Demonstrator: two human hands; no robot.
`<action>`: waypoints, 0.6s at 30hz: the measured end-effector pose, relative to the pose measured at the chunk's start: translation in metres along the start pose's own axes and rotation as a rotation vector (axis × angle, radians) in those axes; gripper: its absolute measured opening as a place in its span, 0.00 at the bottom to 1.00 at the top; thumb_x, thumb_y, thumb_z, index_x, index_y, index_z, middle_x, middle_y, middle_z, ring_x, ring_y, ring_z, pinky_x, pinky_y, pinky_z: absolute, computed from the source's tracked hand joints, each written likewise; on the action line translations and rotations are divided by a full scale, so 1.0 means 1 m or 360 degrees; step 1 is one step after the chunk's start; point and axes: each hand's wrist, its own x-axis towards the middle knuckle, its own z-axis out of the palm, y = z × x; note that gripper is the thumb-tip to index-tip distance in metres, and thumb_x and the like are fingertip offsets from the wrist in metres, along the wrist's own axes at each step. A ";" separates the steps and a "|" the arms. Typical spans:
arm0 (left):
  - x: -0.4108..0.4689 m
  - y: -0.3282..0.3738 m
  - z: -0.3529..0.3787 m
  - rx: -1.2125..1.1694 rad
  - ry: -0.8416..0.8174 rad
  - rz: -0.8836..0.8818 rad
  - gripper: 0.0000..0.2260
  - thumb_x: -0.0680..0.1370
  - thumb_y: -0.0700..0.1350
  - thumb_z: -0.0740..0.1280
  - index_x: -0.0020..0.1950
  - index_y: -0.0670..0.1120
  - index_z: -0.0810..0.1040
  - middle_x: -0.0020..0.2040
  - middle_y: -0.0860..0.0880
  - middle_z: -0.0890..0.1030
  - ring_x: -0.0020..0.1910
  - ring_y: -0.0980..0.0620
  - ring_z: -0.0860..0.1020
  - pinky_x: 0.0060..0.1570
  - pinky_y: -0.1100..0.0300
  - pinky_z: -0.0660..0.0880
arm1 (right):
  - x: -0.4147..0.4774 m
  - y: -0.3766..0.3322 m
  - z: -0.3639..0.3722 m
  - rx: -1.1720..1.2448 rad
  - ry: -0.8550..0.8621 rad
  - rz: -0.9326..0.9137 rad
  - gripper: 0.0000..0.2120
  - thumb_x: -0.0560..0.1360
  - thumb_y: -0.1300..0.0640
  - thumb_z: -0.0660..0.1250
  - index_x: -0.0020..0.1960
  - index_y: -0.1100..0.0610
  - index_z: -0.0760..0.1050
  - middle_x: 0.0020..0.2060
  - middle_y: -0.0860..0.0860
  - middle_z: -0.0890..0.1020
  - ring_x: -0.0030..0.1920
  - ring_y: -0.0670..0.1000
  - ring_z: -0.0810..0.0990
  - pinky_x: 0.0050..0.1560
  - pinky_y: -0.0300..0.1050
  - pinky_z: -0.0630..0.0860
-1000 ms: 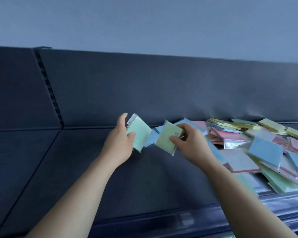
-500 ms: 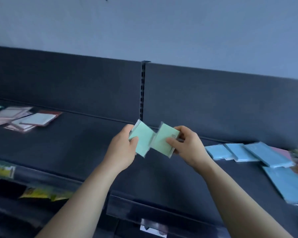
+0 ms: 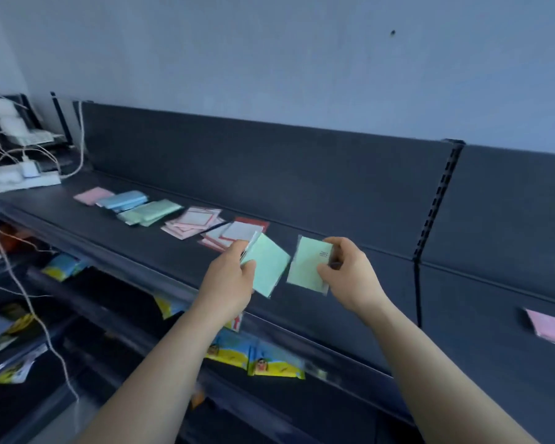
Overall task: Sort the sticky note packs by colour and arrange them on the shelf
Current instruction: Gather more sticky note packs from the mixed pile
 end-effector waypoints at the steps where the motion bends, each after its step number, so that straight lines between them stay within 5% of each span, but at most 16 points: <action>1: 0.004 -0.011 -0.014 0.0004 0.0015 -0.0022 0.10 0.82 0.42 0.57 0.61 0.49 0.72 0.51 0.47 0.79 0.39 0.48 0.82 0.44 0.44 0.79 | 0.004 -0.007 0.017 0.0000 -0.0006 -0.0003 0.16 0.75 0.65 0.63 0.57 0.48 0.69 0.49 0.49 0.81 0.45 0.50 0.79 0.32 0.39 0.75; 6: 0.022 -0.063 -0.072 -0.0043 0.0139 -0.0100 0.13 0.82 0.42 0.59 0.66 0.47 0.71 0.48 0.53 0.77 0.41 0.48 0.82 0.44 0.50 0.80 | 0.024 -0.036 0.091 0.0043 -0.0027 0.0001 0.16 0.75 0.65 0.64 0.60 0.50 0.69 0.50 0.48 0.81 0.48 0.50 0.81 0.41 0.48 0.81; 9: 0.040 -0.090 -0.096 -0.0031 0.0193 -0.0152 0.09 0.82 0.42 0.59 0.60 0.46 0.74 0.50 0.49 0.79 0.42 0.48 0.82 0.42 0.50 0.80 | 0.042 -0.049 0.122 0.0042 -0.0046 0.0003 0.14 0.76 0.63 0.64 0.58 0.49 0.69 0.49 0.47 0.81 0.48 0.49 0.81 0.42 0.50 0.81; 13: 0.070 -0.121 -0.115 0.0236 0.0284 -0.0198 0.04 0.80 0.41 0.60 0.51 0.43 0.73 0.45 0.46 0.78 0.41 0.49 0.76 0.37 0.56 0.73 | 0.071 -0.056 0.158 0.0037 -0.0105 0.0014 0.15 0.77 0.63 0.64 0.61 0.51 0.69 0.48 0.47 0.80 0.47 0.48 0.80 0.37 0.45 0.79; 18: 0.117 -0.147 -0.133 0.0131 0.0334 -0.0322 0.05 0.80 0.42 0.60 0.51 0.42 0.72 0.47 0.45 0.78 0.43 0.44 0.79 0.44 0.45 0.78 | 0.116 -0.061 0.195 0.0021 -0.0158 0.0007 0.16 0.76 0.64 0.63 0.62 0.53 0.69 0.48 0.47 0.78 0.47 0.48 0.79 0.36 0.35 0.76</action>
